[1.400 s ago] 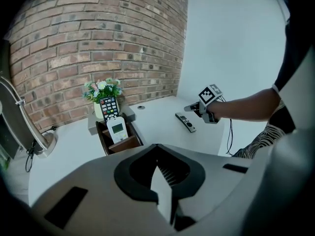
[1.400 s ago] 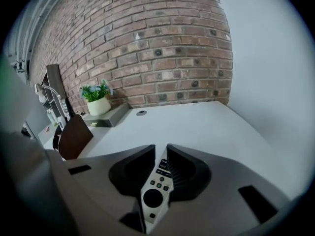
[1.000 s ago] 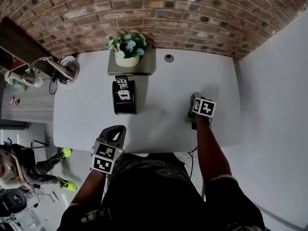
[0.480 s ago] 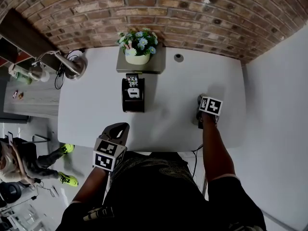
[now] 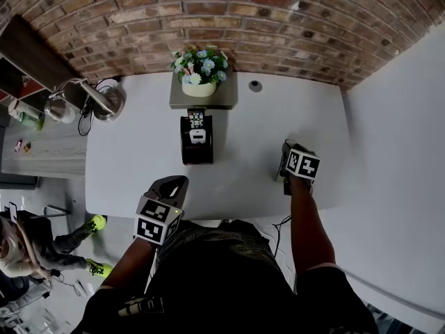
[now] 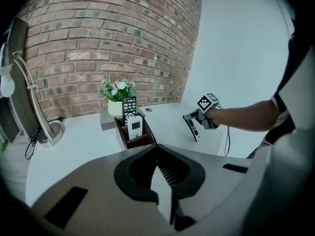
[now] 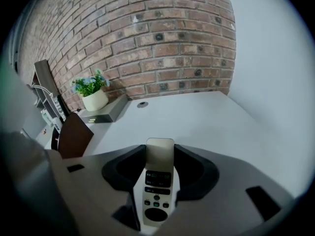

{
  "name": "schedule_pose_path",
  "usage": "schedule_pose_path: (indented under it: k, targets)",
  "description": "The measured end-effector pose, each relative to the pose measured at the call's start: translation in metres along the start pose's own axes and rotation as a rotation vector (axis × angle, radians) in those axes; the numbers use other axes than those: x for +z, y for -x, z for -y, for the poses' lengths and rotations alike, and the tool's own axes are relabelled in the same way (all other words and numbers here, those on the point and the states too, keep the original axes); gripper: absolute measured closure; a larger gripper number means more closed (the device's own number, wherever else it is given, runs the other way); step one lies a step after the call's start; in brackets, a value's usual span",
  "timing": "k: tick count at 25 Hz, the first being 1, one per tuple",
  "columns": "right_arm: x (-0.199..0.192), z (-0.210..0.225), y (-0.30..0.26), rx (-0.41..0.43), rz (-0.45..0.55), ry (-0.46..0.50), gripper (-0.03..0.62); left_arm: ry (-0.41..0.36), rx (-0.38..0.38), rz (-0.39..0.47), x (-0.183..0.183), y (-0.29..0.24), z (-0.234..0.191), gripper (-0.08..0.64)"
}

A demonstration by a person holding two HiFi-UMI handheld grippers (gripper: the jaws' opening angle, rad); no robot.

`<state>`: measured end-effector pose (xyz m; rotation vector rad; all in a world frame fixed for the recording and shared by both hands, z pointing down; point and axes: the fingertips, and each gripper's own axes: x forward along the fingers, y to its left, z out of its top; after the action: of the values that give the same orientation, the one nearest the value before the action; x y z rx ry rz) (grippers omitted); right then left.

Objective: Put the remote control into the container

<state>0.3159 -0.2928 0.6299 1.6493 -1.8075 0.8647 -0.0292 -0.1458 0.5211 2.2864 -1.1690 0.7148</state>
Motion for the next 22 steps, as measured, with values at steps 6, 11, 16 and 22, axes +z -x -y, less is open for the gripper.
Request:
schedule_pose_path:
  k: [6, 11, 16, 22]
  targets:
    - [0.008, -0.05, 0.044, 0.051, 0.115, -0.007, 0.408, -0.009, -0.018, 0.007, -0.003, 0.014, -0.019, 0.566]
    - [0.025, -0.107, 0.079, 0.157, 0.234, -0.016, 0.408, 0.002, -0.027, 0.03, 0.001, 0.02, -0.03, 0.566]
    - [0.055, -0.194, 0.127, 0.344, 0.377, -0.014, 0.408, 0.001, -0.026, 0.063, 0.0, 0.031, -0.043, 0.566]
    - [0.076, -0.278, 0.133, 0.445, 0.468, 0.045, 0.408, 0.02, -0.025, 0.079, -0.009, 0.045, -0.055, 0.566]
